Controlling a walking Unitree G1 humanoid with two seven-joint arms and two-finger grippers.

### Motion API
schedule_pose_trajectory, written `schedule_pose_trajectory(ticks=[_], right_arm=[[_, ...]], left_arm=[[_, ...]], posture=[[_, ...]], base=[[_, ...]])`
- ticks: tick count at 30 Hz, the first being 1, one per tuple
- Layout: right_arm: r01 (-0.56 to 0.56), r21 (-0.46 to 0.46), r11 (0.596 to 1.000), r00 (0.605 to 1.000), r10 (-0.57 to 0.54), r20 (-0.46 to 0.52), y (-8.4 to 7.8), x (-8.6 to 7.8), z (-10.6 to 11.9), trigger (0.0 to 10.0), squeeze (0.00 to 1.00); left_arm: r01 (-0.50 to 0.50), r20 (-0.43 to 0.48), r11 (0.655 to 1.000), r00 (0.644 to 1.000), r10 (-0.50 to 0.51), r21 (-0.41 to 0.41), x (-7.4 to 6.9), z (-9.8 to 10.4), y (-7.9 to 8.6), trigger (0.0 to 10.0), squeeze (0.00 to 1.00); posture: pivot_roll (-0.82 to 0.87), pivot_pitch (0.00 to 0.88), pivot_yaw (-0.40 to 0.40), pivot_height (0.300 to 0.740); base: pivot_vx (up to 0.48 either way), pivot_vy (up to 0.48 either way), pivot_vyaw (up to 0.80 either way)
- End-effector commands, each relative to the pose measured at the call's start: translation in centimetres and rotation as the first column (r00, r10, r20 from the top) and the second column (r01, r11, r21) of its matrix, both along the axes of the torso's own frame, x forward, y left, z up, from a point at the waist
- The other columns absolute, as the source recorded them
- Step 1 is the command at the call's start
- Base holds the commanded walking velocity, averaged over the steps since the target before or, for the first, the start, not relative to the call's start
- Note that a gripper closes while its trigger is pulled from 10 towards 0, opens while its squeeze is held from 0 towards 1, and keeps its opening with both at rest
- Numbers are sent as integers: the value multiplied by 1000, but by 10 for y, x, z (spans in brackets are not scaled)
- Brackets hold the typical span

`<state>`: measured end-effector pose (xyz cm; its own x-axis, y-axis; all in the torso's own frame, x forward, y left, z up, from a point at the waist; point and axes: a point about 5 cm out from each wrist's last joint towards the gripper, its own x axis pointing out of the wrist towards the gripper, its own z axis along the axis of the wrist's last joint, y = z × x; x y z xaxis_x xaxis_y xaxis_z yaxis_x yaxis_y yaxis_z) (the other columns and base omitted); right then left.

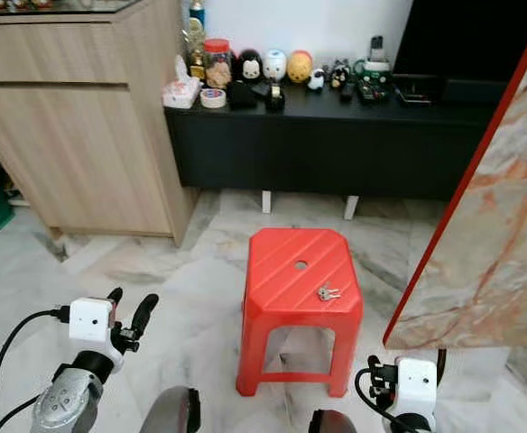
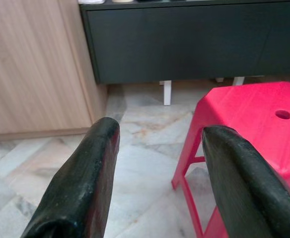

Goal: Hang keys on a hook

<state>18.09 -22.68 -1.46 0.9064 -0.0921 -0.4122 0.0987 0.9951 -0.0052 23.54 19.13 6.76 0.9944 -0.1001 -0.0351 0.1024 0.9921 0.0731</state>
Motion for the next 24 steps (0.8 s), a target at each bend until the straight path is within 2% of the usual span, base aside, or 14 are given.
schedule_pose_trajectory(ticks=[1,6,14,20,24], right_arm=[[-12,-5,1000,1000,12,9,-2,1,2,10000,0],[-15,0,1000,1000,15,7,-1,1,2,10000,0],[-38,0,999,999,38,13,1,4,4,10000,0],[-43,2,999,999,43,7,0,6,4,10000,0],[-26,17,1000,1000,25,17,0,9,5,10000,0]], left_arm=[[0,0,1000,1000,0,6,0,3,1,10000,0],[1,0,1000,1000,-1,5,-1,2,1,10000,0],[11,1,1000,1000,-11,4,0,2,-2,10000,0],[8,6,1000,1000,-8,3,1,4,-3,10000,0],[4,8,1000,1000,-4,0,1,4,-3,10000,0]], posture=[[43,0,-23,618],[37,0,-22,618],[34,0,-24,618],[33,0,-26,618],[33,0,-27,618]], base=[[0,0,0],[61,0,704],[0,0,0],[240,0,650],[60,0,0]])
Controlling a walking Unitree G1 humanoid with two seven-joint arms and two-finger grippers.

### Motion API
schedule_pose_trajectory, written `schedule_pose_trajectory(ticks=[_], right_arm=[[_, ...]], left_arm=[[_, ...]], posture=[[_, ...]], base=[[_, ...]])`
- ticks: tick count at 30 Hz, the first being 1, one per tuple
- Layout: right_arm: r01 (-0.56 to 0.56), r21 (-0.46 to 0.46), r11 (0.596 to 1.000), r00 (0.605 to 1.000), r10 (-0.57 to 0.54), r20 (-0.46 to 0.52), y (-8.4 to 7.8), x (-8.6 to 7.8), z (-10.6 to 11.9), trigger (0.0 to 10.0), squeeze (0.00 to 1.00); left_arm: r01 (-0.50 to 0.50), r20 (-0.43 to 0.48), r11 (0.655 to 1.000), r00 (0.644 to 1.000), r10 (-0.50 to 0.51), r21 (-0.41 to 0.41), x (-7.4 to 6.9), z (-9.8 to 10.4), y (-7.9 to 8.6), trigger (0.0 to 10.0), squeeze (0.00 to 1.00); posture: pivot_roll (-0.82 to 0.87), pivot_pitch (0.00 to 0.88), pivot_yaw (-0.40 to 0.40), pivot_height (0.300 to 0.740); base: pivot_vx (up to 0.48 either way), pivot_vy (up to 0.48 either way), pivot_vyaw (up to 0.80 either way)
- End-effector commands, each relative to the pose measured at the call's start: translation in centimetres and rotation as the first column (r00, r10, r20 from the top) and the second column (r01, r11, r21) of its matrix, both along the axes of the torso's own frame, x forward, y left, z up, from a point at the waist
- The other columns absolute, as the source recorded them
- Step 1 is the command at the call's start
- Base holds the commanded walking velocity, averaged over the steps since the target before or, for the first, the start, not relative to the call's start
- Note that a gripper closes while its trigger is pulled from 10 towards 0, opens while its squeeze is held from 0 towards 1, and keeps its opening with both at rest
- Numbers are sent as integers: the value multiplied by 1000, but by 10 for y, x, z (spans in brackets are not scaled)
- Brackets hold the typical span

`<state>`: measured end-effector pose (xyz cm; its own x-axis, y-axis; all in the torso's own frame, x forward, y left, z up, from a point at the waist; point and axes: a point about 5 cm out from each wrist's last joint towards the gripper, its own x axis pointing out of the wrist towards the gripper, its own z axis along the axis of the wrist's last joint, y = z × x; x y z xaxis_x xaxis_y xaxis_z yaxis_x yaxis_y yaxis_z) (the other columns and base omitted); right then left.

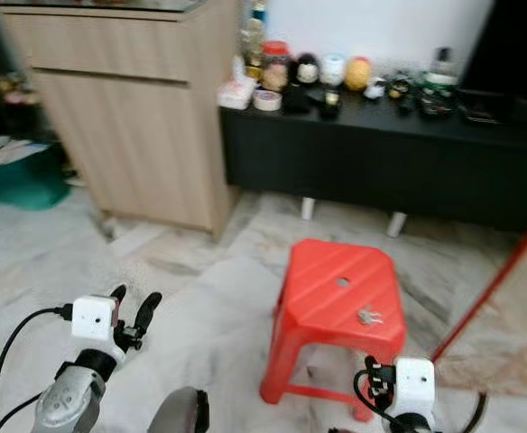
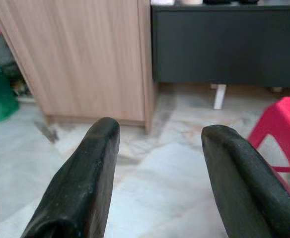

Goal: Hang keys on a hook

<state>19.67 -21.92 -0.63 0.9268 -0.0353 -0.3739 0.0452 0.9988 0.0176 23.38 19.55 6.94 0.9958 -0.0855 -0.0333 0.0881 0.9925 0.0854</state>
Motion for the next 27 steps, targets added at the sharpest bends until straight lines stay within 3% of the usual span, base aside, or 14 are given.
schedule_pose_trajectory(ticks=[1,16,20,27], right_arm=[[26,-3,1000,999,-26,-26,-7,-6,-3,10000,0],[74,33,997,997,-73,-18,-7,2,-2,10000,0],[73,33,997,997,-73,-19,-7,3,-3,10000,0],[45,22,999,999,-45,-7,-5,5,-1,10000,0]], left_arm=[[18,6,1000,1000,-18,-12,3,2,-7,10000,0],[19,12,1000,1000,-19,-14,6,3,-8,10000,0],[20,12,1000,1000,-20,-16,7,3,-8,10000,0],[22,16,1000,1000,-21,-16,8,2,-9,10000,0]], posture=[[33,0,-27,618],[37,0,-27,618],[29,0,-25,618],[29,0,-27,618]], base=[[0,0,0],[248,0,0],[245,0,-548],[247,0,0]])
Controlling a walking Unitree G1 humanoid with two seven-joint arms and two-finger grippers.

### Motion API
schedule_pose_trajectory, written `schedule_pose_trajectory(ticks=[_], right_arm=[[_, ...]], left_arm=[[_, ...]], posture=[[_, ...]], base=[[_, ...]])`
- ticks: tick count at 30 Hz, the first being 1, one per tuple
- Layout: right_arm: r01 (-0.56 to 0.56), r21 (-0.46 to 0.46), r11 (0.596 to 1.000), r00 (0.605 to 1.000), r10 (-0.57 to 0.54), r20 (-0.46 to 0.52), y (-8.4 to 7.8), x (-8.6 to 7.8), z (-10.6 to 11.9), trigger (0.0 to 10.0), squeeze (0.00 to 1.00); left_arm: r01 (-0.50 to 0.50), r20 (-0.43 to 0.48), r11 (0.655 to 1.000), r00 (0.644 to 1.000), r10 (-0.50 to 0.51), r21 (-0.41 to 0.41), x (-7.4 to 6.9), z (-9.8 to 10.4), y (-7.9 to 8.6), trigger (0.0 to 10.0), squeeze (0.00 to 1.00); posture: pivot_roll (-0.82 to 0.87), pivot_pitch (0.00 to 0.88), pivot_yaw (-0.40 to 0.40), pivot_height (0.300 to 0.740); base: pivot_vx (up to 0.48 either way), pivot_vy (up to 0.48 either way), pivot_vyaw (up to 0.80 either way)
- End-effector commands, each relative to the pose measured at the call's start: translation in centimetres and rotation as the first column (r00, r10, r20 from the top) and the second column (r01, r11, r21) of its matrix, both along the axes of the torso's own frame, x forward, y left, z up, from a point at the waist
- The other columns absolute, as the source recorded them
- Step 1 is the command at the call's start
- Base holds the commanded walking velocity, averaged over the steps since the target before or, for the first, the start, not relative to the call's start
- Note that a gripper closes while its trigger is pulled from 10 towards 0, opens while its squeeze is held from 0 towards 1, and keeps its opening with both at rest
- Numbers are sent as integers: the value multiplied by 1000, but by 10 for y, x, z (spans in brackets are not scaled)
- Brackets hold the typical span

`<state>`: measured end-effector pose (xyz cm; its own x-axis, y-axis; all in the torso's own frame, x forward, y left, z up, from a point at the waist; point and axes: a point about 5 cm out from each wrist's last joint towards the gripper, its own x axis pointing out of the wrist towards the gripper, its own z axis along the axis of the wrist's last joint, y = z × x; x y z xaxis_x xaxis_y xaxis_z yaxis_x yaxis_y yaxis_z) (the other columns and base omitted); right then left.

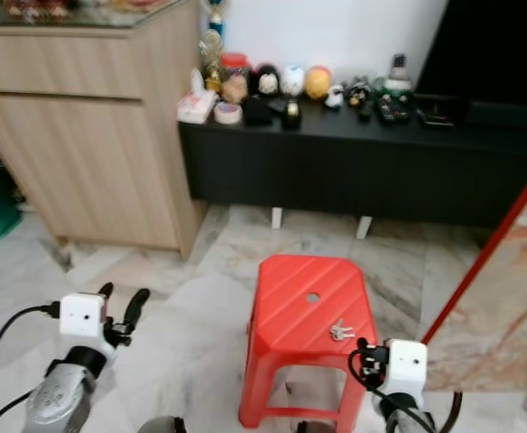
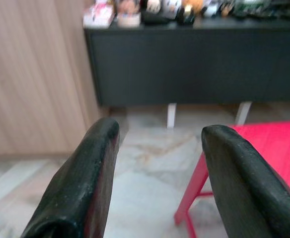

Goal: Hang keys on a hook

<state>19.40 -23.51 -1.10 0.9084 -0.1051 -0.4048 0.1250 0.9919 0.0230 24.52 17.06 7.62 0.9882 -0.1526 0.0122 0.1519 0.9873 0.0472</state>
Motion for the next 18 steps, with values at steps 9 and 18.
schedule_pose_trajectory(ticks=[9,18], right_arm=[[-79,-7,997,996,80,50,14,11,7,10000,0],[-55,-4,998,997,55,48,10,14,6,10000,0]], left_arm=[[-35,-21,999,999,35,24,1,-4,12,10000,0],[-10,-14,999,1000,11,30,5,-3,8,10000,0]], posture=[[13,0,-21,618],[3,0,-14,618]], base=[[247,0,267],[247,0,178]])
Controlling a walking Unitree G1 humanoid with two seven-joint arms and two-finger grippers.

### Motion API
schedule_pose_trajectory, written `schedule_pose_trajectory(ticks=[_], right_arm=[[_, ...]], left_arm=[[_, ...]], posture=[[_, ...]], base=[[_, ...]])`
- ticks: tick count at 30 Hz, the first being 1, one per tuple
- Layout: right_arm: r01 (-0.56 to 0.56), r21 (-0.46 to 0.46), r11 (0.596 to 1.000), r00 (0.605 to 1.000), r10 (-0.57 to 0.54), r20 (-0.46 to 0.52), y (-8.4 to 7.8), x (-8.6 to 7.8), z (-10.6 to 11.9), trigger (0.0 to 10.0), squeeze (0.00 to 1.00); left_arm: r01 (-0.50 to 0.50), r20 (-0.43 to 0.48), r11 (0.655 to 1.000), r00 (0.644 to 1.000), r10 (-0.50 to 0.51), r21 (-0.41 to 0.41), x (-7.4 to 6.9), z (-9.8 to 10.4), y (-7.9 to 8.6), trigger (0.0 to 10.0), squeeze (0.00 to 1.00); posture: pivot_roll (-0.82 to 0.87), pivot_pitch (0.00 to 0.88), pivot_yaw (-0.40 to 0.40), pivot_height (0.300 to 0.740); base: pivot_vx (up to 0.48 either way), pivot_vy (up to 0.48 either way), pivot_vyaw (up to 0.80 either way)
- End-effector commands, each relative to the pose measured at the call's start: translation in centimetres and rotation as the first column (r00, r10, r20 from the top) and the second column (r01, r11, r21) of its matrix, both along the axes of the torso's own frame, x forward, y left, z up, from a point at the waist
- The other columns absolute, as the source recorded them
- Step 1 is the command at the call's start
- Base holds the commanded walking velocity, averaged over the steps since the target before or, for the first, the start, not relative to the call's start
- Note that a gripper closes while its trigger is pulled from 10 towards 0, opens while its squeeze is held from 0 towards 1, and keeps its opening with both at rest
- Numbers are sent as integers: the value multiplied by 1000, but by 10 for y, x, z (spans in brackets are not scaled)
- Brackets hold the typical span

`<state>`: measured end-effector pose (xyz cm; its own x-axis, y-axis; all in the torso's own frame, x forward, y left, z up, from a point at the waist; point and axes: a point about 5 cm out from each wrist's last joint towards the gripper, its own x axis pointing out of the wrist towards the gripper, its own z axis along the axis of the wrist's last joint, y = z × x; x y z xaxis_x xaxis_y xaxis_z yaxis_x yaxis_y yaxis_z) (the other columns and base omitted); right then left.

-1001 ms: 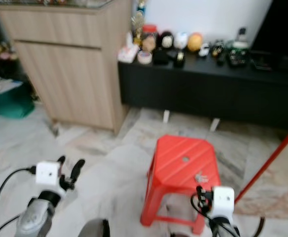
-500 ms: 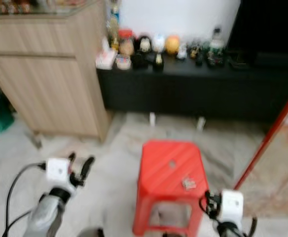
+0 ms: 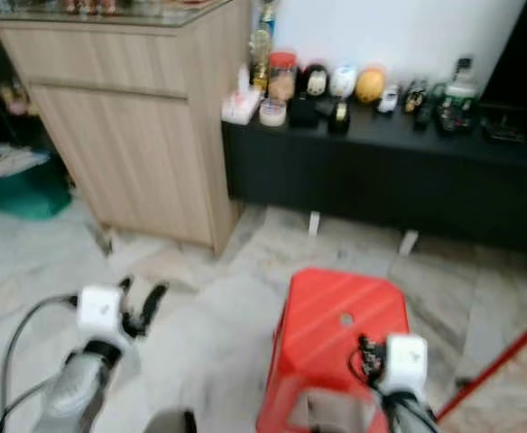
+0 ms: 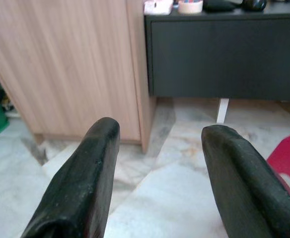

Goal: Hang keys on a hook

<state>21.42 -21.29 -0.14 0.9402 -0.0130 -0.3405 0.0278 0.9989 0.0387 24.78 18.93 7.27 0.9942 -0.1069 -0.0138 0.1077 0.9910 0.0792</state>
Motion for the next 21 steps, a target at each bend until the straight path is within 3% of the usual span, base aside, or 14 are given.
schedule_pose_trajectory(ticks=[1,8,16,21], right_arm=[[40,-13,999,999,-40,-19,-12,-5,-3,10000,0],[57,-15,998,998,-57,-20,-13,-4,-3,10000,0],[98,-19,995,994,-99,-53,-15,-6,-9,10000,0],[119,-85,989,983,-130,-131,-22,-3,-16,10000,0]], left_arm=[[37,8,999,999,-37,-5,3,1,-11,10000,0],[39,13,999,999,-39,-2,5,2,-11,10000,0],[39,15,999,999,-39,-3,4,2,-10,10000,0],[39,12,999,999,-39,-2,6,3,-8,10000,0]], posture=[[4,0,-15,618],[12,0,-19,618],[8,0,-11,618],[0,0,-3,618]], base=[[247,0,0],[262,0,0],[0,0,0],[0,0,0]])
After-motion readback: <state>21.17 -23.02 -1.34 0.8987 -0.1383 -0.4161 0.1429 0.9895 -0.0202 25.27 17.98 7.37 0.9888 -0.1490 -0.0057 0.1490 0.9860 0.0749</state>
